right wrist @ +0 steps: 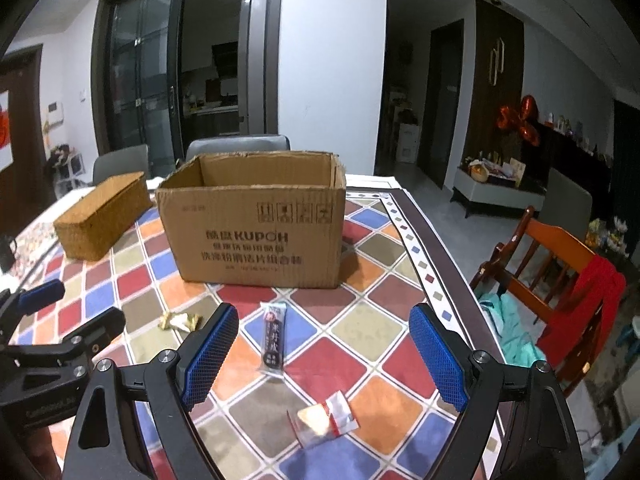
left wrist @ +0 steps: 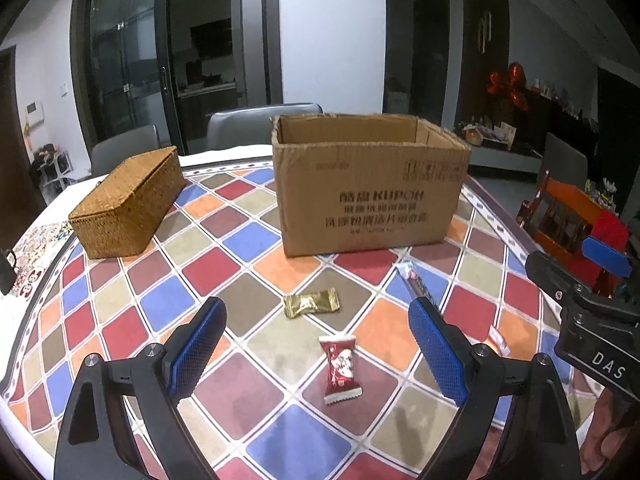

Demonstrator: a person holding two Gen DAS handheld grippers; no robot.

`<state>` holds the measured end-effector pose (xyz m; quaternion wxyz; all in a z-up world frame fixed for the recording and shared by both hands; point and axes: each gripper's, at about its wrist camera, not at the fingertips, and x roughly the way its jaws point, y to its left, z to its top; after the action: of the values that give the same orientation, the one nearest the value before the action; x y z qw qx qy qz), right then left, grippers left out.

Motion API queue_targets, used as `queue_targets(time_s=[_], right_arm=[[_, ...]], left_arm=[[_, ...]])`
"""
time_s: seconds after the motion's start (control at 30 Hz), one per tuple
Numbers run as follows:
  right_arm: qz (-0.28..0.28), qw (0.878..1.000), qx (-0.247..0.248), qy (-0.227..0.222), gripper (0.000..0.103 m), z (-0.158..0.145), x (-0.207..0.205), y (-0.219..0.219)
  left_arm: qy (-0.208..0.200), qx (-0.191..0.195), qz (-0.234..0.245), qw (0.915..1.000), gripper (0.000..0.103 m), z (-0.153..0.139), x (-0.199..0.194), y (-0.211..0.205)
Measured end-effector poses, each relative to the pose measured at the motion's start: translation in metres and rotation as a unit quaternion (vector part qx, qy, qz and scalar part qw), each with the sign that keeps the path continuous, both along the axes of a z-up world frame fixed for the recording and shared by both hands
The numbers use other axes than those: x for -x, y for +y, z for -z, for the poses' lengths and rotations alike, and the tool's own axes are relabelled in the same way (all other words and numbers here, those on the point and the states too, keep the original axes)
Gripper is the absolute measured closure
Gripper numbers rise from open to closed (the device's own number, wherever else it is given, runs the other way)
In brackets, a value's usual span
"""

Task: Organize snacks
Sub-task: 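Withdraw both open tools from the box toward the remaining snacks, then grasp red-and-white candy with left tool while right tool grasps clear bag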

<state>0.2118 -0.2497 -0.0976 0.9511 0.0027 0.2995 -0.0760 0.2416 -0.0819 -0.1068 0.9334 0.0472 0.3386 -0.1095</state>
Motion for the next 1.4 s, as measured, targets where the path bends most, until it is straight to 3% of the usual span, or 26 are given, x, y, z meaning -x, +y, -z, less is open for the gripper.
queue_targets(time_s=[1.0, 1.4], right_arm=[[0.007, 0.993, -0.034, 0.109, 0.015, 0.094, -0.009, -0.009], [0.020, 0.989, -0.039, 0.143, 0.015, 0.111, -0.018, -0.011]], left_arm=[[0.067, -0.008, 0.004, 0.9977, 0.010, 0.076, -0.010, -0.007], [0.099, -0.010, 0.008, 0.9950, 0.034, 0.094, -0.024, -0.010]])
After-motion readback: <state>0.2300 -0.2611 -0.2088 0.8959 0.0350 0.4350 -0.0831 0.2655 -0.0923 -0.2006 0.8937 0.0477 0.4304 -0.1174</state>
